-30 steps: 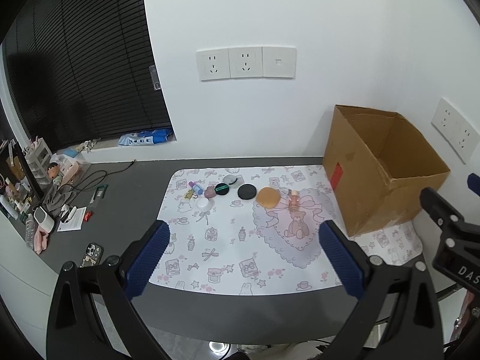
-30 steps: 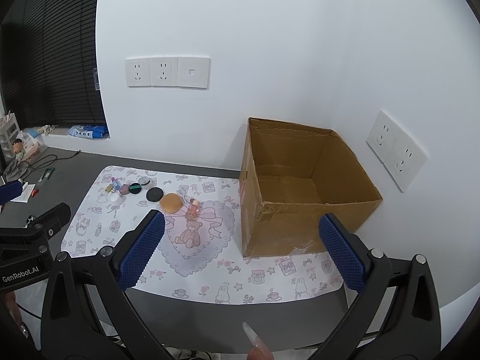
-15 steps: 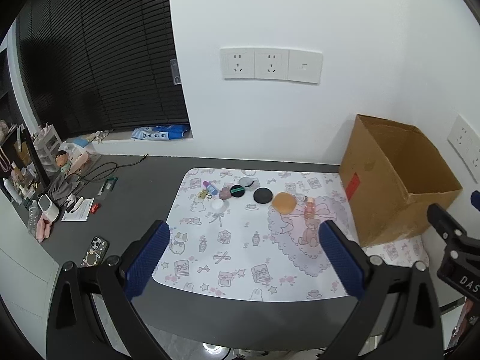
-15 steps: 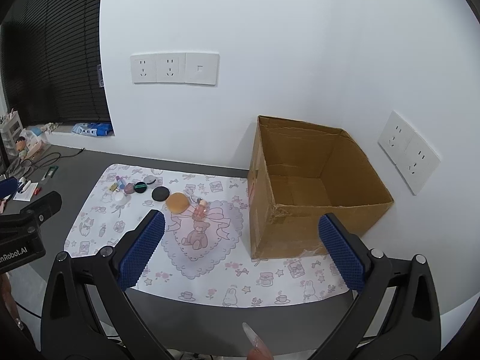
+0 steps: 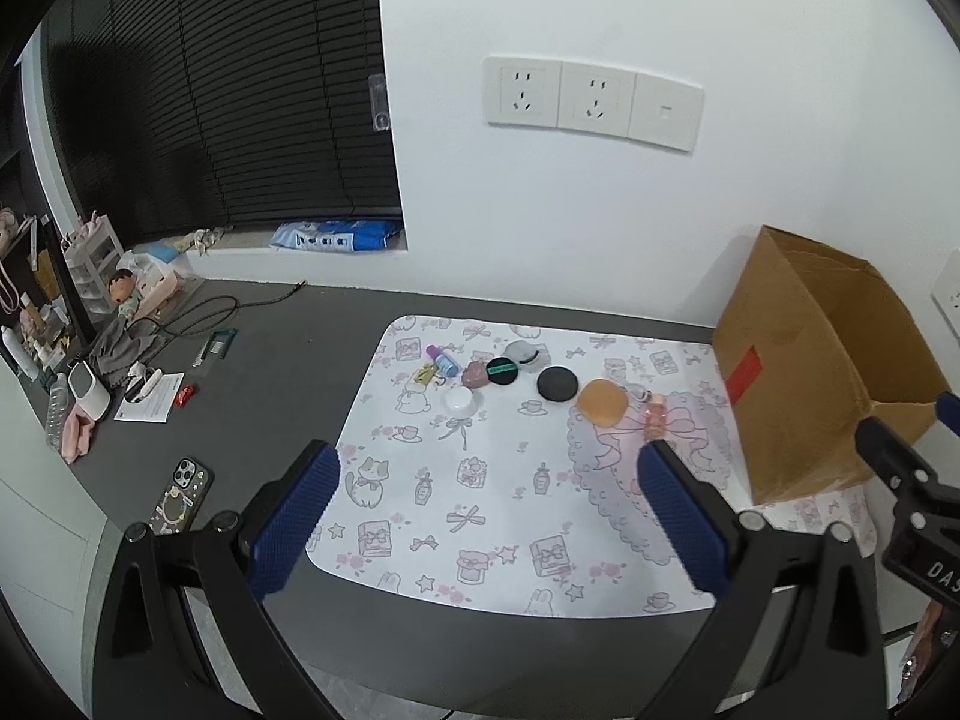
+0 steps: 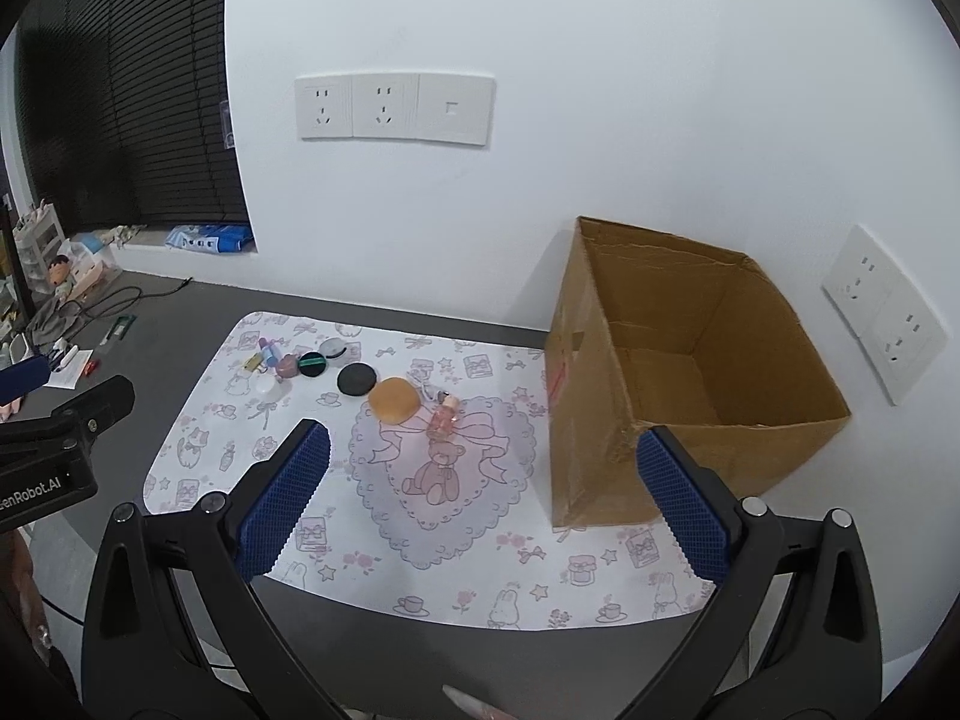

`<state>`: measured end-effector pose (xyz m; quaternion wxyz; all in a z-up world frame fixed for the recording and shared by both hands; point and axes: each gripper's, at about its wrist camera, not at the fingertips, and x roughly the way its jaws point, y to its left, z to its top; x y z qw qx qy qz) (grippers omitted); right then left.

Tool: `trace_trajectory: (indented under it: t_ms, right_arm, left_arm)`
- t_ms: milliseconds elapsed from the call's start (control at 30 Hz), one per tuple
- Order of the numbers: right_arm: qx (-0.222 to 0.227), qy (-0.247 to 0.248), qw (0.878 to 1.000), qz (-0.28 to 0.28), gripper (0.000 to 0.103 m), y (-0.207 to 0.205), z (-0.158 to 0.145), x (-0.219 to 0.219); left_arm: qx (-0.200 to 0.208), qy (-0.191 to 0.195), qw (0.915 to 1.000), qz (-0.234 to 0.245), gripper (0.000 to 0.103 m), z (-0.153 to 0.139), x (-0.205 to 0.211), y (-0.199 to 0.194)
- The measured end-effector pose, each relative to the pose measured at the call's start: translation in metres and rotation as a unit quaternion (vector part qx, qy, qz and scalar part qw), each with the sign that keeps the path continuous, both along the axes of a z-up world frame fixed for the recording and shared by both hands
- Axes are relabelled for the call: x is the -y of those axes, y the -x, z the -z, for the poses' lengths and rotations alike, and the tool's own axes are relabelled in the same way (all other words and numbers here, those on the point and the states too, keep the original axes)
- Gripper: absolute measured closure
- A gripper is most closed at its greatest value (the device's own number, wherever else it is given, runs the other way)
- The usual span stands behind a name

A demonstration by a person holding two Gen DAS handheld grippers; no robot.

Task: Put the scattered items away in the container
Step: 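Move both tools toward the items on the mat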

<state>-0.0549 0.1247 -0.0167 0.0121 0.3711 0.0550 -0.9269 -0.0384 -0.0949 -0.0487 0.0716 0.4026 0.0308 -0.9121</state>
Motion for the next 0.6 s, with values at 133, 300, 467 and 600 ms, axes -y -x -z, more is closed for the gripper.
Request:
trace_trajectory:
  t_ms: [133, 300, 467, 600]
  right_arm:
    - [0.005, 0.001, 1.000, -0.013, 0.000, 0.016, 0.017, 0.011]
    - [0.004, -0.007, 1.000, -0.016, 0.000, 0.038, 0.040, 0.022]
    - [0.010, -0.001, 1.000, -0.016, 0.000, 0.066, 0.068, 0.026]
    - [0.018, -0.006, 1.000, -0.013, 0.000, 0.090, 0.097, 0.031]
  left_arm:
    - [0.006, 0.000, 1.0000, -0.005, 0.003, 0.015, 0.012, 0.014]
    - [0.004, -0.004, 0.9999, -0.015, 0.003, 0.033, 0.028, 0.032]
    - [0.009, 0.006, 0.9995, -0.029, 0.003, 0.064, 0.047, 0.057]
    - [0.022, 0.009, 0.9992, -0.033, 0.003, 0.094, 0.062, 0.079]
